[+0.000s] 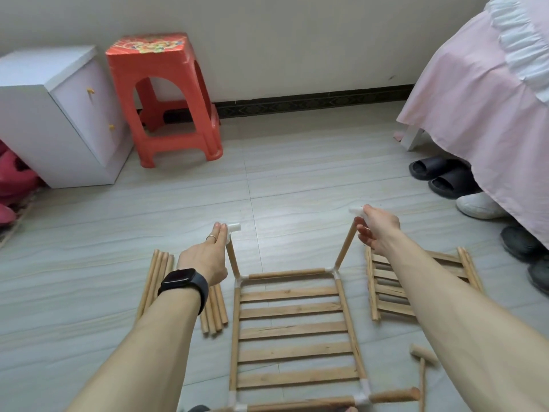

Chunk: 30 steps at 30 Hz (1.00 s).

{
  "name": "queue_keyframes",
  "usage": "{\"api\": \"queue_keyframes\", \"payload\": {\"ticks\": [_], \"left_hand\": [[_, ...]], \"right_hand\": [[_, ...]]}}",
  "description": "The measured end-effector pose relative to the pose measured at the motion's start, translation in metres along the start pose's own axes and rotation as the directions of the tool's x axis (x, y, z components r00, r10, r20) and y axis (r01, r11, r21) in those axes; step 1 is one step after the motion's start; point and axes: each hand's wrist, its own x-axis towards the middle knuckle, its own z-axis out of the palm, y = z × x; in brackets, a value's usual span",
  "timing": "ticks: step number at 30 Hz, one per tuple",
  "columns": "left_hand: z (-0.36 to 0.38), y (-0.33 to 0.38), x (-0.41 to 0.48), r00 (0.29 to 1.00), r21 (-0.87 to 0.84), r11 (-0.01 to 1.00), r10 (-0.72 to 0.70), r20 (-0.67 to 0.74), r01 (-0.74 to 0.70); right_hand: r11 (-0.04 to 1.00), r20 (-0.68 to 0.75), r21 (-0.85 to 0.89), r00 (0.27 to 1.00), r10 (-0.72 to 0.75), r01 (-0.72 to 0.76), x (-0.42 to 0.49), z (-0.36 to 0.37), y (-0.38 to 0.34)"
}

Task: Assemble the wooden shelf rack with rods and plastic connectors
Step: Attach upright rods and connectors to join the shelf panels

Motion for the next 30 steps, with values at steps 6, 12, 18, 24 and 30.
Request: {"api": "queue_keyframes", "payload": {"ticks": [6,12,18,24,30], "left_hand": [[0.002,-0.001,0.006,1.0,0.028,1.0,0.004,-0.005,-0.003],[0.003,0.001,0.008,1.0,0.028,1.0,0.008,0.003,-0.008],[0.003,0.004,0.007,1.0,0.024,1.0,0.001,0.004,-0.001],[0.004,0.004,0.004,1.0,0.036,0.999,-0.009,0.004,0.009],[0.007,0.002,0.009,1.0,0.032,0.999,-0.009,0.007,0.009]], "right_hand": [[0.995,-0.094,-0.017,0.991,-0.095,0.094,0.002,-0.007,0.003],[0.999,0.0,0.025,1.0,-0.02,0.02,0.002,-0.008,0.007],[0.984,0.042,-0.161,0.997,-0.065,0.071,0.001,0.005,0.004],[0.978,0.089,-0.206,0.996,0.006,0.013,0.011,-0.01,0.007],[0.978,0.083,-0.2,0.995,-0.048,0.064,0.017,-0.003,0.015]]}}
